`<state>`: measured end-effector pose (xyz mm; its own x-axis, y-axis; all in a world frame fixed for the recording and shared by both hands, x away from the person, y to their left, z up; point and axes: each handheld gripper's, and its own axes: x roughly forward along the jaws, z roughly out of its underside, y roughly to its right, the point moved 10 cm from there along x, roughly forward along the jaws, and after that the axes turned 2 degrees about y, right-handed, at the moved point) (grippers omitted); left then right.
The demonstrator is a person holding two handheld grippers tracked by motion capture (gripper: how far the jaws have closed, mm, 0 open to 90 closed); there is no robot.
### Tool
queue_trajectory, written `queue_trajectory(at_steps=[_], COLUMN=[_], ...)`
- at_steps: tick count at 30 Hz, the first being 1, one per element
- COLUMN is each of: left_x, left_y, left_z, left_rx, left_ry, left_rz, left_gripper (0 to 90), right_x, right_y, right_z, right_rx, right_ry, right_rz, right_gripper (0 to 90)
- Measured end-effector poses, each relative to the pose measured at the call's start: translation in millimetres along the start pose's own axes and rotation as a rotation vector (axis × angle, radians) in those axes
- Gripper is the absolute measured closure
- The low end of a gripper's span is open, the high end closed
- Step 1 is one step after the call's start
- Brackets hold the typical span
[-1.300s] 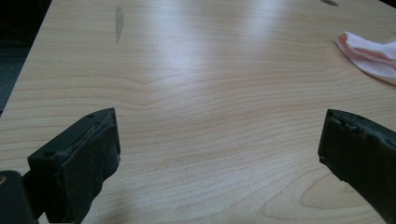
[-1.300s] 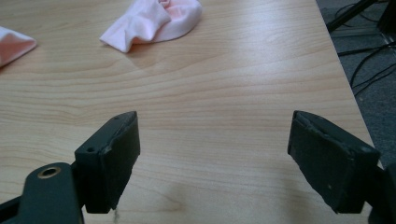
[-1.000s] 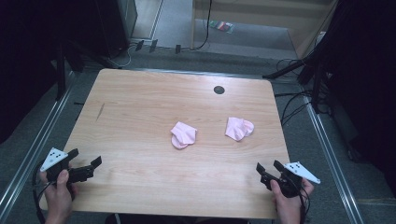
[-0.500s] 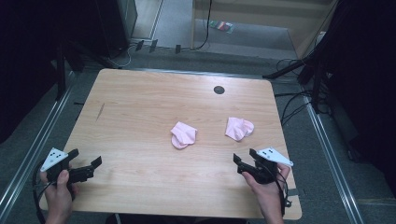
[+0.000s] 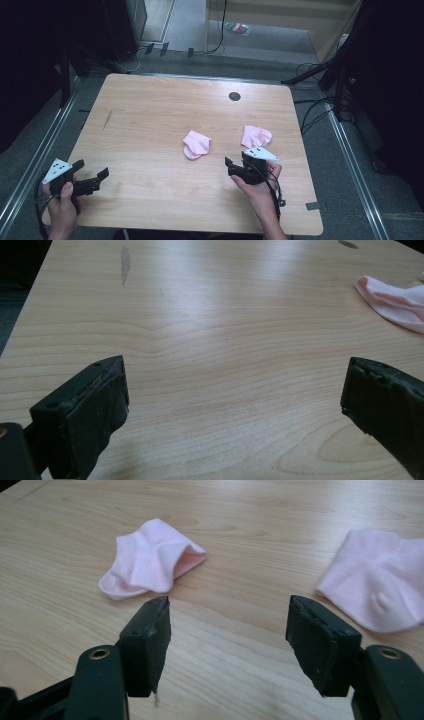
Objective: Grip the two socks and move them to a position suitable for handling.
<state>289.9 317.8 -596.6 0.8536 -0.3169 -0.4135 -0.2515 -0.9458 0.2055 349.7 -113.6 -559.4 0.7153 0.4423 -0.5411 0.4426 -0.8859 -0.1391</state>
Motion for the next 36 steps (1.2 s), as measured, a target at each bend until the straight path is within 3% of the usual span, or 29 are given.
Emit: queue_trajectory(at_steps=[14,22,36], left_x=[0.0,0.2,0.2], left_y=[-0.4,-0.6,-0.5], left_z=[-0.3,-0.2,0.2], left_rx=[-0.008,-0.007,-0.006], left_ry=[0.003,0.002,-0.004], left_rz=[0.004,0.007,0.012], left_gripper=[0.0,0.0,0.0], right_x=[35.1,60.8,93.4], right_y=[-33.3,-55.8,-73.2], right_z=[-22.4,-26.6,-29.4], right_rx=[-0.044,-0.110,-0.144], right_ry=[-0.013,-0.040,-0.096], right_rz=[-0.034,-0.050,-0.075], right_gripper=[37.0,37.2,36.0])
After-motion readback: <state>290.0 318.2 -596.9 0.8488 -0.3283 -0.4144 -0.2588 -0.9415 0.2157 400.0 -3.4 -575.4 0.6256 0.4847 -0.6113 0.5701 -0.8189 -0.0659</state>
